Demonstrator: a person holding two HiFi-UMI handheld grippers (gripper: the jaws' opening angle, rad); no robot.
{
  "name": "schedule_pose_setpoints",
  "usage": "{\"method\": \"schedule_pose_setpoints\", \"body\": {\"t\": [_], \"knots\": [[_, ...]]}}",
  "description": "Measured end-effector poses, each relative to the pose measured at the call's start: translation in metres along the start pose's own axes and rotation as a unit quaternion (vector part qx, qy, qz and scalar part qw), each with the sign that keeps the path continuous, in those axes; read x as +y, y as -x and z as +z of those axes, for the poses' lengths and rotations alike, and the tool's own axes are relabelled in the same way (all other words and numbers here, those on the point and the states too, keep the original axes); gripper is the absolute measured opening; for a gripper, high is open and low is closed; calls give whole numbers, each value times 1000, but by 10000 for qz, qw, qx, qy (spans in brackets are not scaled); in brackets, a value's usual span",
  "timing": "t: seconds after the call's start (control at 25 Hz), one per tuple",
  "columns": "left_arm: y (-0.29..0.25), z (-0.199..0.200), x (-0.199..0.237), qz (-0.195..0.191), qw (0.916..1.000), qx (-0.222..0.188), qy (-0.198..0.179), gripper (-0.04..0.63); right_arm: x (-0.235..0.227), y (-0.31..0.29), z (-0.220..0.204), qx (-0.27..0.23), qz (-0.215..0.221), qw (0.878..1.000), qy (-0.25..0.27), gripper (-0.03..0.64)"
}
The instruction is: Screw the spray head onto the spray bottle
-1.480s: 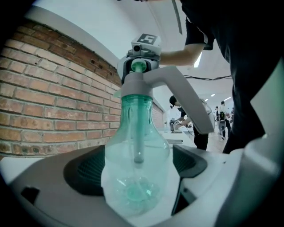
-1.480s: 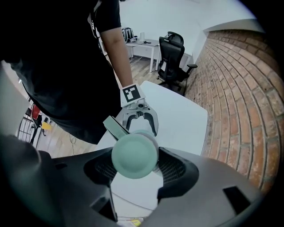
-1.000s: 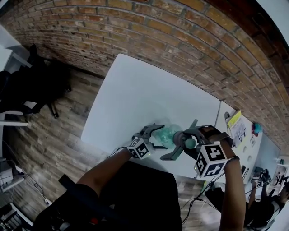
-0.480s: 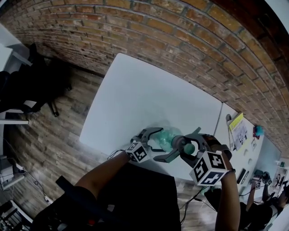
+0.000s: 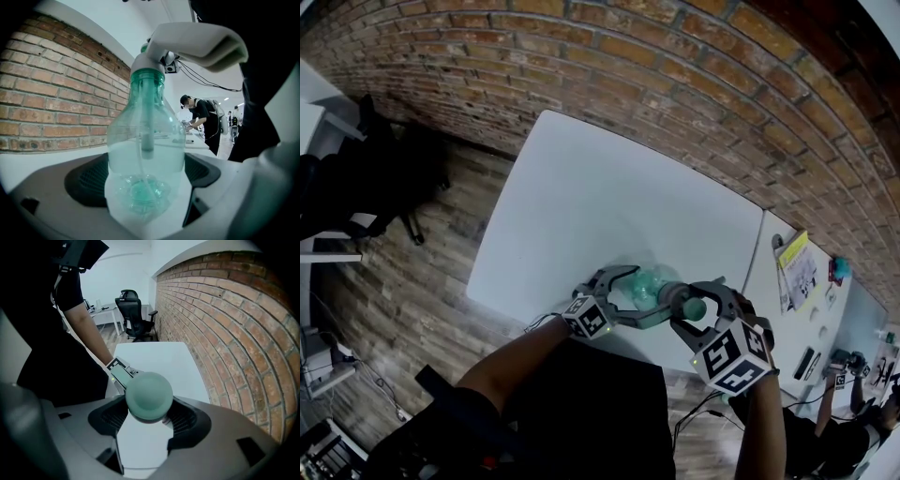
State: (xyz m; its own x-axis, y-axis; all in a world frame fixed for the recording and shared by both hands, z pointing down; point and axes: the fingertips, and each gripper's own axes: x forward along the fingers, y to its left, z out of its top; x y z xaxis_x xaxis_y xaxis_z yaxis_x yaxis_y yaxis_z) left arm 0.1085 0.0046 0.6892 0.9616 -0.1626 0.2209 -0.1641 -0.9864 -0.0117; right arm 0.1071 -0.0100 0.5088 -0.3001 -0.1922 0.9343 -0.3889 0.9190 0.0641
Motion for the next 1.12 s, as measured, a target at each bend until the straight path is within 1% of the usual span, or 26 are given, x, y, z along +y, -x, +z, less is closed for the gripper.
{"method": "schedule_pose_setpoints", "body": {"t": [0.12, 0.2, 0.28, 0.36, 0.44, 0.52, 0.6, 0.68, 0.76, 0.84, 0.88, 0.96, 1.04, 1.12], "knots": [[0, 0, 1, -14, 10000, 8, -12, 491, -1, 2, 1, -140, 24, 9999, -72, 262], [0, 0, 1, -16, 10000, -10, -11, 491, 0, 7, 0, -95, 57, 9999, 101, 262], [0, 0, 0, -20, 10000, -25, -6, 491, 3, 15, 0, 61, 117, 9982, 592, 262], [0, -1, 1, -37, 10000, -14, -19, 491, 5, 24, 1, 208, 195, 9915, 1271, 262], [0, -2, 1, -62, 10000, -2, -37, 491, 3, 30, 5, 322, 185, 9802, 1947, 263], [0, -2, 1, -72, 10000, 4, -47, 491, 1, 32, 11, 446, 204, 9654, 2562, 264], [0, -2, 1, -73, 10000, 9, -53, 491, 7, 29, 13, 627, 429, 9490, 3058, 264], [0, -1, 1, -77, 10000, 6, -54, 491, 14, 23, 12, 822, 697, 9329, 3437, 262], [0, -1, 0, -87, 9999, 5, -53, 491, 17, 14, 8, 944, 826, 9186, 3748, 262], [0, -1, 0, -90, 9999, 8, -45, 491, 18, 6, 4, 1011, 852, 9108, 3911, 261], [0, -1, 0, -85, 10000, 4, -37, 491, 18, 4, 3, 1032, 866, 9098, 3926, 261], [-1, 0, 1, -73, 10000, -17, -28, 491, 18, 3, 3, 1034, 920, 9139, 3815, 261], [-2, 0, 2, -67, 10000, -35, -32, 491, 15, 3, 3, 974, 869, 9246, 3578, 261], [-1, -1, 1, -67, 10000, -34, -30, 491, 12, 3, 3, 845, 782, 9385, 3256, 261]]}}
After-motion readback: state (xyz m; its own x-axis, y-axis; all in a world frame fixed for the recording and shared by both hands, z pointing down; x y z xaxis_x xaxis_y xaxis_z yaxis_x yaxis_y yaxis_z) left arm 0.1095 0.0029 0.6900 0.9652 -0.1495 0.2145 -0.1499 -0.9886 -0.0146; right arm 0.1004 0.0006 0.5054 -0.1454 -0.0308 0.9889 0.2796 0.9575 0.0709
